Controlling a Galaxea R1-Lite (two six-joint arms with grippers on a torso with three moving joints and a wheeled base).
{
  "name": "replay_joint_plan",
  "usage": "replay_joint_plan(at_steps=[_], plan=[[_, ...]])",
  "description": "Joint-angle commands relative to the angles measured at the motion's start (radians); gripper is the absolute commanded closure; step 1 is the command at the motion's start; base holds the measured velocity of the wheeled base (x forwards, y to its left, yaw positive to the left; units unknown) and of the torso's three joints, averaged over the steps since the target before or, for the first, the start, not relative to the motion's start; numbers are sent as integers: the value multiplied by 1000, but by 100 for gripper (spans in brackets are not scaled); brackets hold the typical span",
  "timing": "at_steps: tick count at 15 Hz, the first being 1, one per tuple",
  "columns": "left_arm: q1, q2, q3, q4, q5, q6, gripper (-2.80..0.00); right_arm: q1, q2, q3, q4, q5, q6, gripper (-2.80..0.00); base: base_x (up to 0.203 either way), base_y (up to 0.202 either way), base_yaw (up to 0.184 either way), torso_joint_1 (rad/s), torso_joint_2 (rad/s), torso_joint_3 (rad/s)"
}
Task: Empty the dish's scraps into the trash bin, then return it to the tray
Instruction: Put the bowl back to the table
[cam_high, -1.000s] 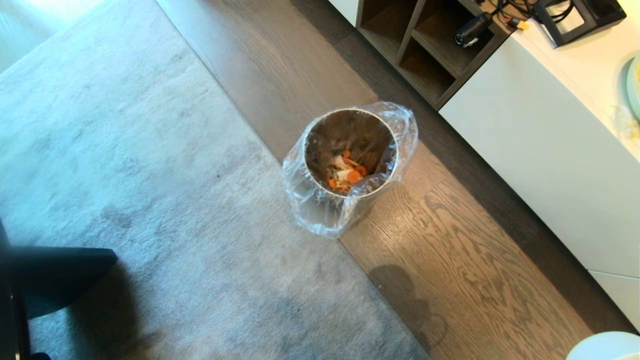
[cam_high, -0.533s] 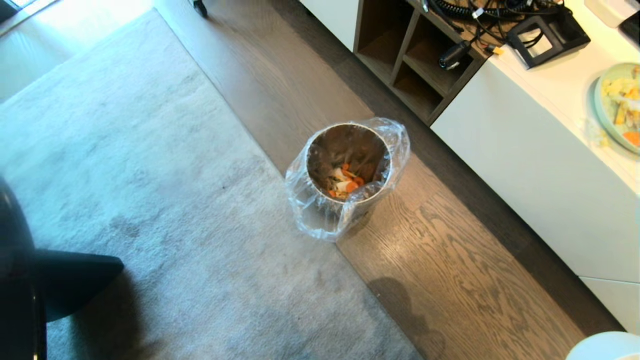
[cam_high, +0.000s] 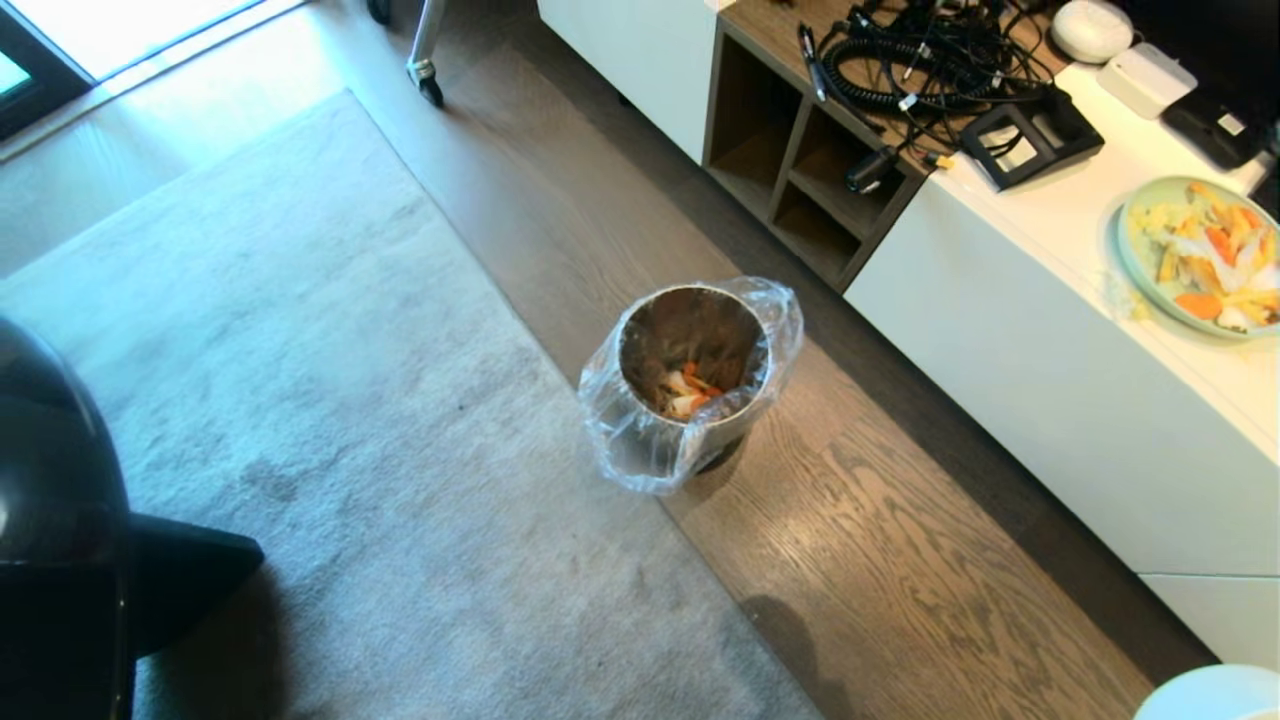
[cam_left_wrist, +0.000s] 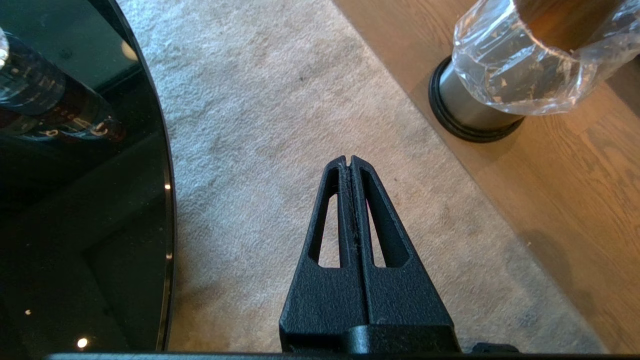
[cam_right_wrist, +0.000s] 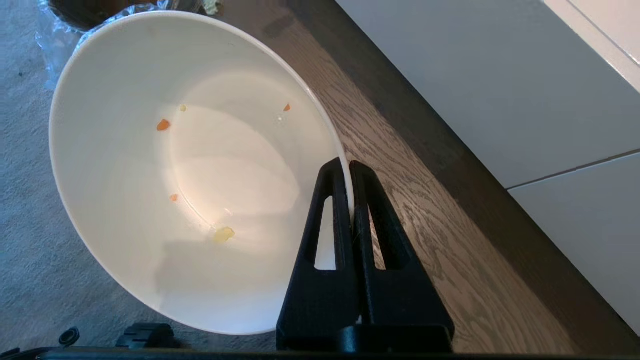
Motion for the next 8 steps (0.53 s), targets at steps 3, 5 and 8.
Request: replay_joint_plan(at_steps=[3,5,8], plan=[[0,0,0,-1,1,-1,0,0,2,0,-1,0,-1,0,0,0,0,2,0,203],[0,0,0,-1,1,-1,0,0,2,0,-1,0,-1,0,0,0,0,8,-2,203],[0,0,0,-1,1,-1,0,0,2,0,-1,0,-1,0,0,0,0,0,2,199]])
